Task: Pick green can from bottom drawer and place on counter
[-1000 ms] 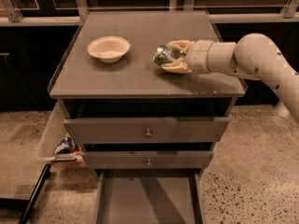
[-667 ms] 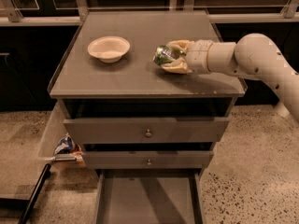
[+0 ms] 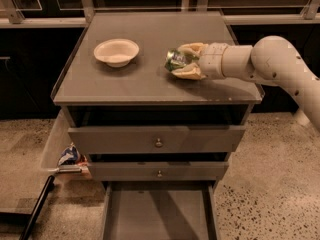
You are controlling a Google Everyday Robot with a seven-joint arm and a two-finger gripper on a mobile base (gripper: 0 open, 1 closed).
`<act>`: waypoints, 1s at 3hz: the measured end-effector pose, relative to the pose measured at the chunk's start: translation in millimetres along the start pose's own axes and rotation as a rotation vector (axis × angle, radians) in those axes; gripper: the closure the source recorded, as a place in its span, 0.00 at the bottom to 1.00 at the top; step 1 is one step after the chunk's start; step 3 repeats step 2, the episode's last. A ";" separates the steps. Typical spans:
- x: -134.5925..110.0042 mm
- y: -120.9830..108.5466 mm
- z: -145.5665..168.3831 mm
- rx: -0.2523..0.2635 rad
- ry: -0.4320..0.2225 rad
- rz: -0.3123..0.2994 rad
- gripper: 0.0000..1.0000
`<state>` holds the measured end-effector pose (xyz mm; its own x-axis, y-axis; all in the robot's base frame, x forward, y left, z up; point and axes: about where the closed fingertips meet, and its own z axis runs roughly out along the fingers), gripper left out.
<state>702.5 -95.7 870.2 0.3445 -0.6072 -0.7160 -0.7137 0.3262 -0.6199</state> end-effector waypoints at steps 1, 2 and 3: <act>0.0 0.0 0.0 0.000 0.000 0.000 0.00; 0.0 0.0 0.1 0.000 0.000 0.000 0.00; 0.0 0.0 0.1 0.000 0.000 0.000 0.00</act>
Offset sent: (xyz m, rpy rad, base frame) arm 0.0000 0.0000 0.0000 0.0000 0.0000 0.0000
